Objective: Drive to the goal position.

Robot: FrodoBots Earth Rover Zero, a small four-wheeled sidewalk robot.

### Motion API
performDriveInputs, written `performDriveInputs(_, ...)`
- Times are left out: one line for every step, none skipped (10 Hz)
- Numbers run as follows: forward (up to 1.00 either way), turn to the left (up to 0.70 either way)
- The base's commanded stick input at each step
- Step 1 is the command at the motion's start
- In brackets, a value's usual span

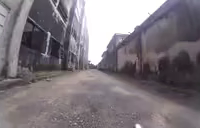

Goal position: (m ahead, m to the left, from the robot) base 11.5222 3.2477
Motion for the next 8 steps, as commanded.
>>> performDriveInputs(0.30,0.00)
performDriveInputs(0.30,0.00)
performDriveInputs(0.30,0.00)
performDriveInputs(0.30,0.00)
performDriveInputs(0.30,0.00)
performDriveInputs(0.30,0.00)
performDriveInputs(0.30,0.00)
performDriveInputs(0.30,0.00)
